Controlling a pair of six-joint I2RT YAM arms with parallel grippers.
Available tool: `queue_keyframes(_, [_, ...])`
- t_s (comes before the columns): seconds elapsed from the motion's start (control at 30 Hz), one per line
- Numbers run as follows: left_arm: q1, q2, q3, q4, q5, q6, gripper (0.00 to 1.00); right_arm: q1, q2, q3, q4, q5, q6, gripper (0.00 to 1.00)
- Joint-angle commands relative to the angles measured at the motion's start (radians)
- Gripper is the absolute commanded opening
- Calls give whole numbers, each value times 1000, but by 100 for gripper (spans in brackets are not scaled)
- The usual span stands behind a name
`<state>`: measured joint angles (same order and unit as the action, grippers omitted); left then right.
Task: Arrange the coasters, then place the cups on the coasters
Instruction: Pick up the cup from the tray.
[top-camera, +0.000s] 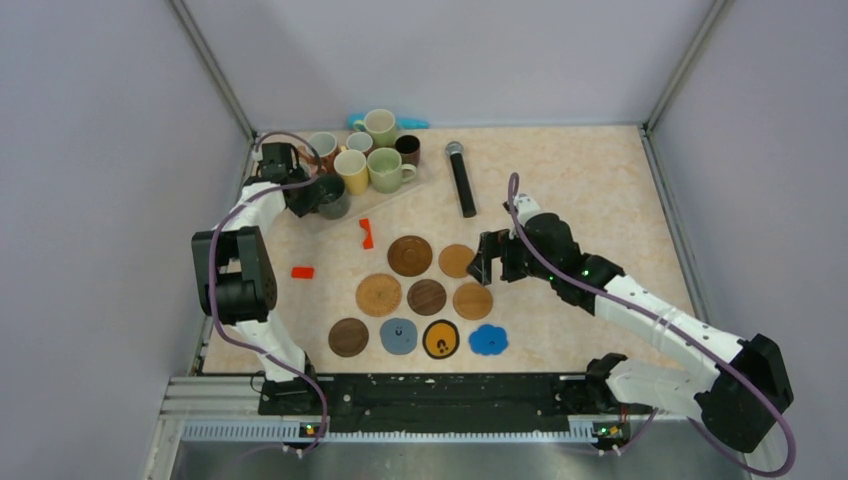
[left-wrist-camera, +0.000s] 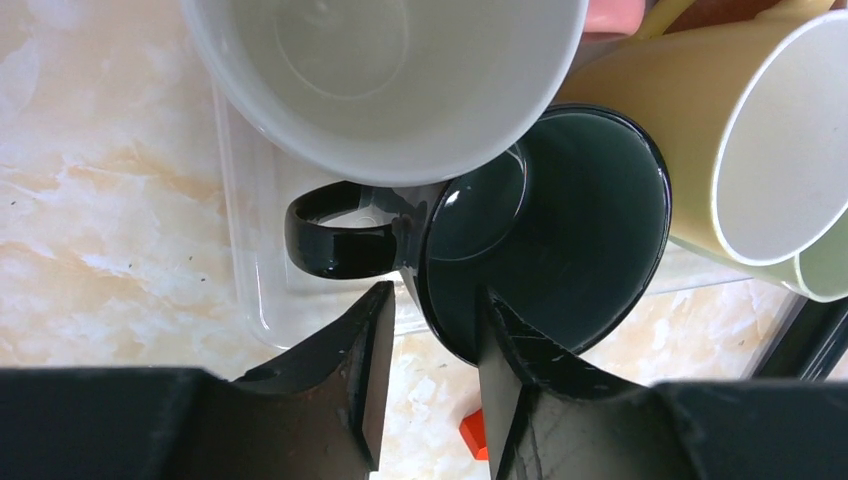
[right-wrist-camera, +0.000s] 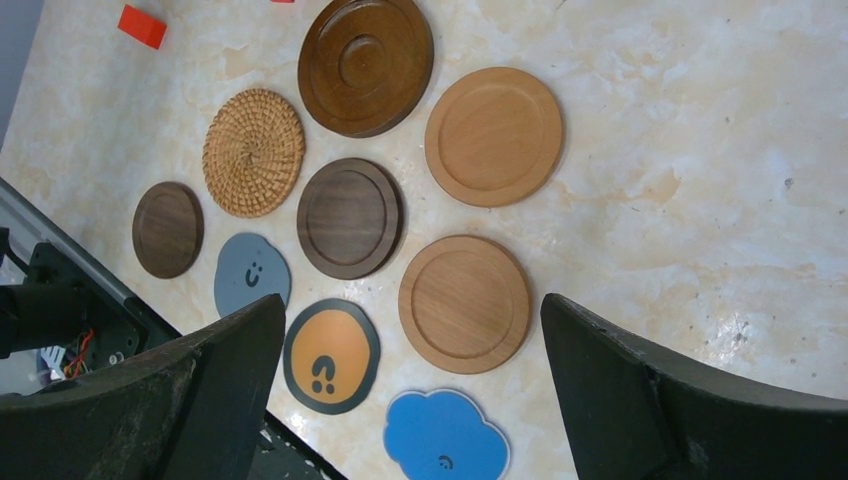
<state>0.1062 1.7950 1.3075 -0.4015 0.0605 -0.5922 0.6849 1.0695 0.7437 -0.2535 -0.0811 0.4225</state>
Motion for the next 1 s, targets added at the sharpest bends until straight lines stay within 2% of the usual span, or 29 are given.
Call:
queue_keyframes(0.0, [-2,-4,36,-10,10,33,38,-1,-37,-17,34,-3,13,98])
queue_keyframes(0.27, [-2,-22,48,-42,-12,53,27,-1,-48,-23,24,7,15,97])
queue_keyframes(0.53, [-3,-65,55,-64,-2,86,1,-1,-50,-29,23,19,20,97])
queue_keyframes(0.97, [-15,-142,84,-85,-28,120,0,-1,-67,-41,15,17,35,97])
